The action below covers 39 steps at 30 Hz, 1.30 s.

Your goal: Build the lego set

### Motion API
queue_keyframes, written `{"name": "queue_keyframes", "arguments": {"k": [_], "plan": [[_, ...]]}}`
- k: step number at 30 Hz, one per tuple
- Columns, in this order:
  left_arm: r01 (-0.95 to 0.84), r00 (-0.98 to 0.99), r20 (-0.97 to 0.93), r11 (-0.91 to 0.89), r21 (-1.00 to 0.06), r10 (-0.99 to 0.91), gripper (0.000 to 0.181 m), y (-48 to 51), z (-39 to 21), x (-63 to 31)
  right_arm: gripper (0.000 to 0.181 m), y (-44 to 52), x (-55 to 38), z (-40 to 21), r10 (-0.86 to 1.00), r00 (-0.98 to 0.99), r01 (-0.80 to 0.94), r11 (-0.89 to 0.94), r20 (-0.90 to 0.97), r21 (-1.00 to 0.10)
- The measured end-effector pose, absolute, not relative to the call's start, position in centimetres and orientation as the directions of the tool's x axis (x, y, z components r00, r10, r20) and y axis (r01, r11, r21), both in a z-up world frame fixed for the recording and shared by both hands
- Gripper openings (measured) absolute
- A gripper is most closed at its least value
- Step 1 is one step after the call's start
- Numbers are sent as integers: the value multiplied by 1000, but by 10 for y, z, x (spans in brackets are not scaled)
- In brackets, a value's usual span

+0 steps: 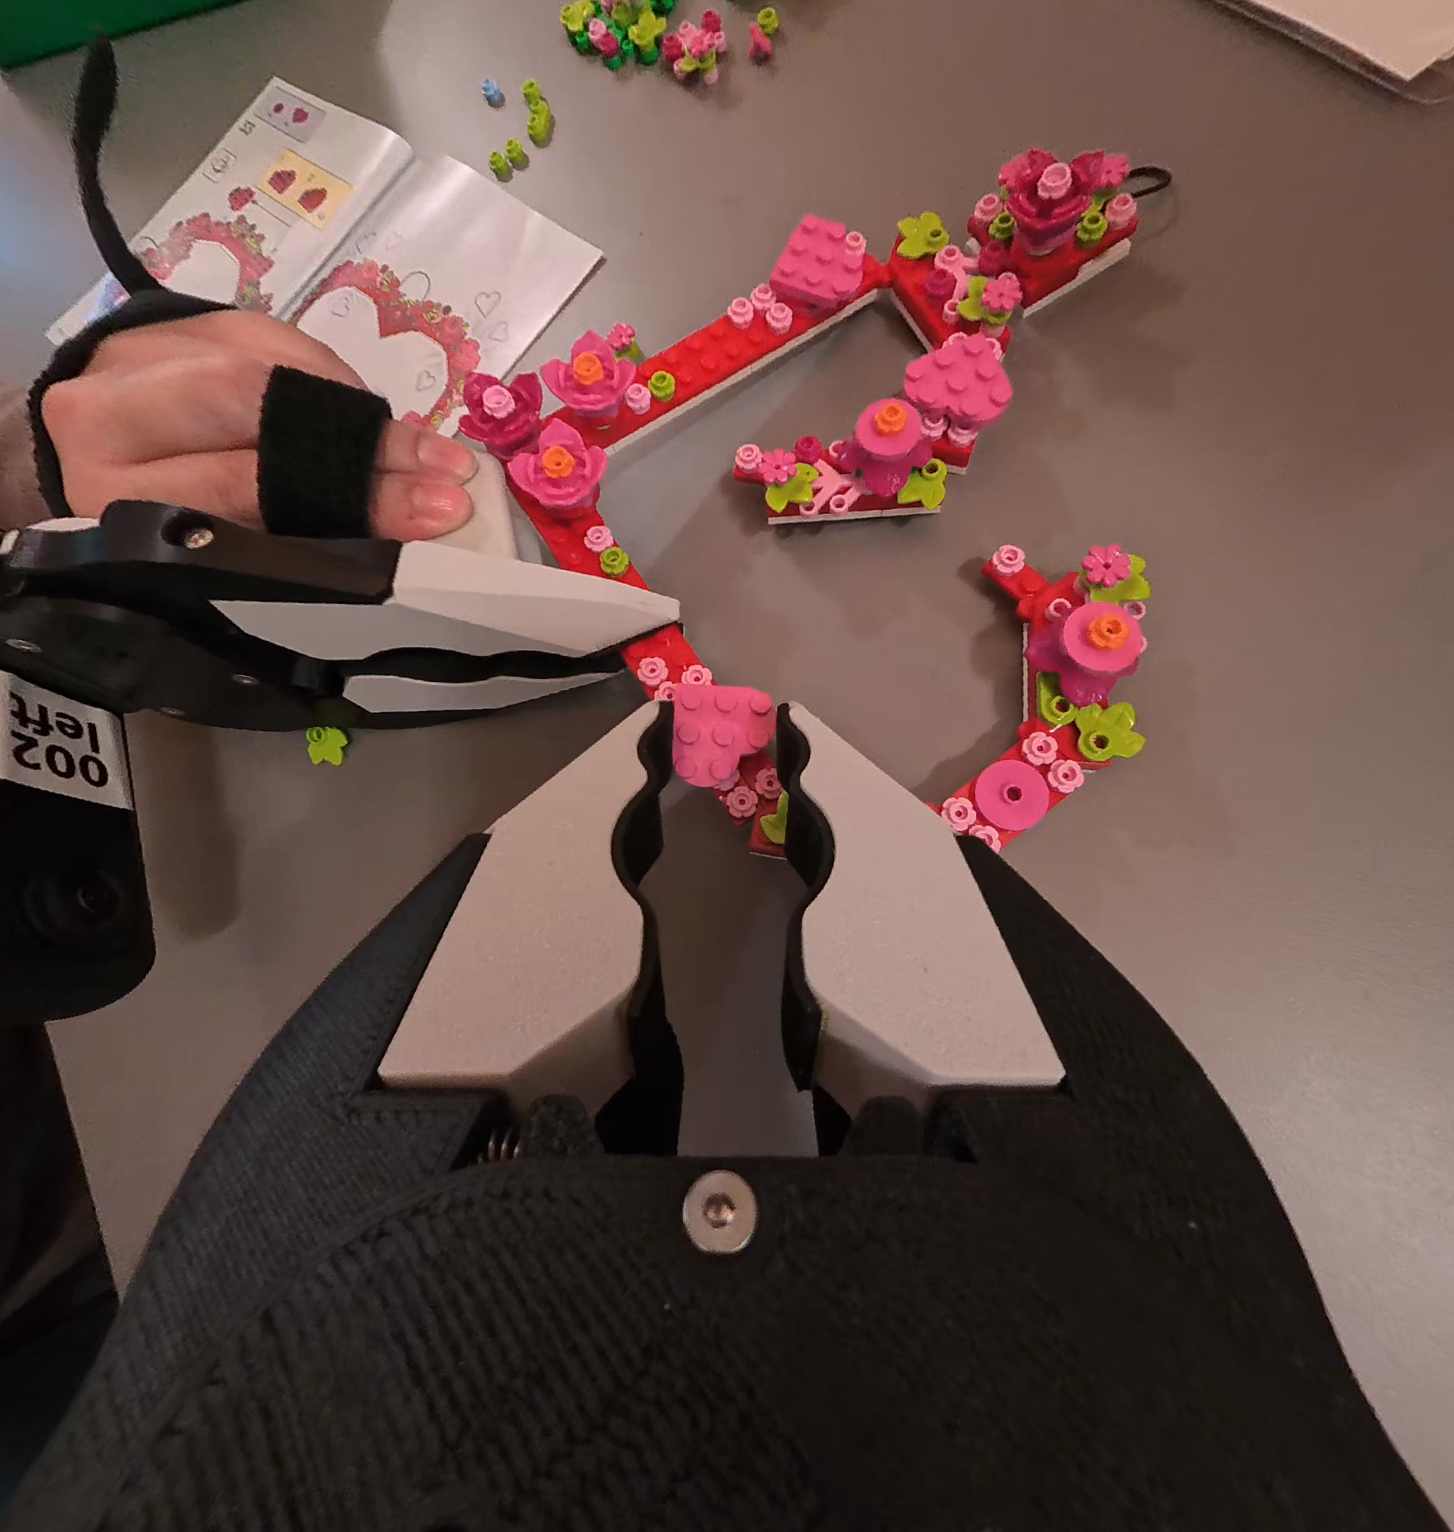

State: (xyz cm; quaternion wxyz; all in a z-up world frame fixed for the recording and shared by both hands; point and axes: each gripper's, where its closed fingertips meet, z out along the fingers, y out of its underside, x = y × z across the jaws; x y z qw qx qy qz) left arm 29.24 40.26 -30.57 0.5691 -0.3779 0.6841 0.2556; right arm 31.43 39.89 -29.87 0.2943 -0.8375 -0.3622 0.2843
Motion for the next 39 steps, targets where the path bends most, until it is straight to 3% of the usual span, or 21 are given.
{"name": "queue_keyframes", "arguments": {"k": [12,18,22,27,36,39], "plan": [[-807,-72,-971,586,-77,-226,6,402,-306,293,31,395,313,-298,829,556,553,-419,-55,-720],[-807,-72,-971,586,-78,-228,6,402,-307,293,54,393,315,-293,855,456,694,-170,245,-700],[-807,-70,-971,585,-80,-229,6,402,-307,292,54,394,319,-299,752,247,849,137,611,-511],[-809,-58,-970,580,-92,-234,6,403,-307,292,45,394,316,-303,562,53,905,323,826,-278],[-809,-46,-969,578,-107,-244,6,403,-306,293,23,399,312,-307,442,-15,914,370,897,-167],[-808,-40,-967,577,-116,-250,6,403,-307,293,20,400,309,-306,431,-3,909,377,902,-177]]}}
